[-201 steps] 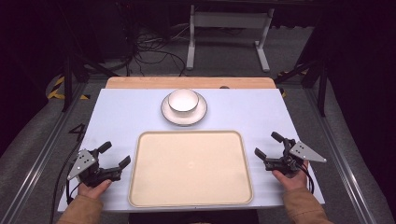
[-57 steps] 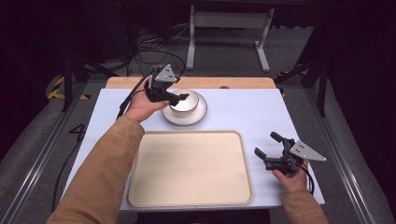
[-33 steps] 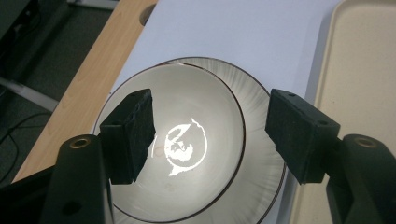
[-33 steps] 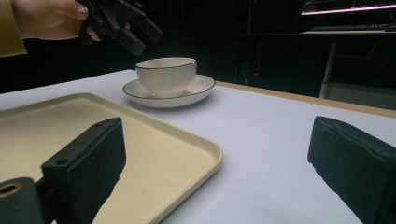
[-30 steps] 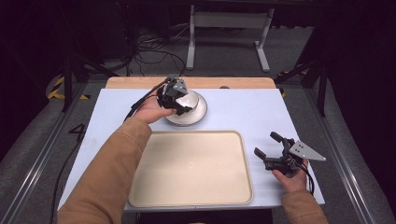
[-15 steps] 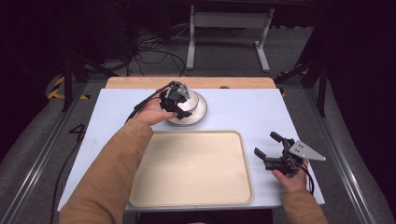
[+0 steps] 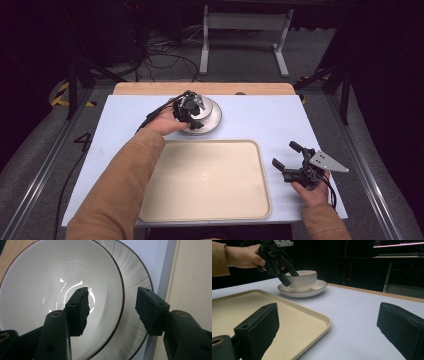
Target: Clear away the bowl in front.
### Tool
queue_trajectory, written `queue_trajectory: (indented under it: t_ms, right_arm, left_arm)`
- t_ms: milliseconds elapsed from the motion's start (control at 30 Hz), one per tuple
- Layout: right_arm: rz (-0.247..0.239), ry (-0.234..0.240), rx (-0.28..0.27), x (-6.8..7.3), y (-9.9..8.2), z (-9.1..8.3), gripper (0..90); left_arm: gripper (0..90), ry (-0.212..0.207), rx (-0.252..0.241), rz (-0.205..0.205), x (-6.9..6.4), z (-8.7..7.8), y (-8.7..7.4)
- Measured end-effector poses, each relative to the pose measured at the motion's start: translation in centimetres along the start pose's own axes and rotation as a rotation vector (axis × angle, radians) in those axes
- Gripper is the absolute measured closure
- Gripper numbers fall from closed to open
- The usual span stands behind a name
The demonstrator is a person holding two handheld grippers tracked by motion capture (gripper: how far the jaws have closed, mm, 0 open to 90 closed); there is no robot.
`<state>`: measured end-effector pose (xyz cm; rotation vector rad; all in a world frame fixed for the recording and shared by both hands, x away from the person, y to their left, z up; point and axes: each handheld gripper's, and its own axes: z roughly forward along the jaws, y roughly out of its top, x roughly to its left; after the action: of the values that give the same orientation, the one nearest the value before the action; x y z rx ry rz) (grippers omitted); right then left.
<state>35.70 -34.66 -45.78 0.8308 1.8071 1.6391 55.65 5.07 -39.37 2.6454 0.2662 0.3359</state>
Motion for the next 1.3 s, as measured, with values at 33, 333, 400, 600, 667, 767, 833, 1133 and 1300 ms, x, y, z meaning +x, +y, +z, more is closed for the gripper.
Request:
queue_trajectory:
  t_ms: [33, 333, 400, 600, 667, 767, 833, 1133, 1300]
  right_arm:
    - [0.0, 0.0, 0.0, 0.0, 0.0, 0.0, 4.7]
    - [0.0, 0.0, 0.0, 0.0, 0.0, 0.0, 4.6]
    - [-0.001, 0.0, 0.0, 0.0, 0.0, 0.0, 4.5]
    - [-0.001, -0.001, 0.001, 0.0, 0.0, 0.0, 4.5]
    - [-0.001, -0.001, 0.001, 0.0, 0.0, 0.0, 4.5]
    - [0.0, -0.001, 0.001, 0.0, 0.0, 0.0, 4.5]
    - [0.0, -0.001, 0.001, 0.0, 0.0, 0.0, 4.5]
    - [-0.005, 0.001, 0.004, 0.0, 0.0, 0.0, 4.6]
    - [-0.008, 0.001, 0.004, 0.1, 0.0, 0.0, 4.6]
  left_arm:
    - [46.6, 0.0, 0.008, 0.005, 0.0, 0.1, 0.0]
    - [59.2, -0.015, 0.039, 0.013, 0.0, 0.8, 0.0]
    - [64.3, -0.009, 0.048, 0.028, 0.1, 0.9, 0.0]
    - [77.1, -0.031, 0.043, 0.017, 0.1, 1.0, -0.3]
    - [79.0, -0.025, 0.042, 0.03, 0.1, 1.0, -0.2]
    - [80.4, -0.018, 0.04, 0.042, 0.0, 1.1, -0.2]
    - [81.2, -0.011, 0.04, 0.061, 0.0, 1.1, 0.0]
    - [83.6, 0.01, 0.063, 0.114, -0.3, 1.1, 0.8]
    - [83.4, 0.018, 0.068, 0.114, -0.4, 0.9, 0.9]
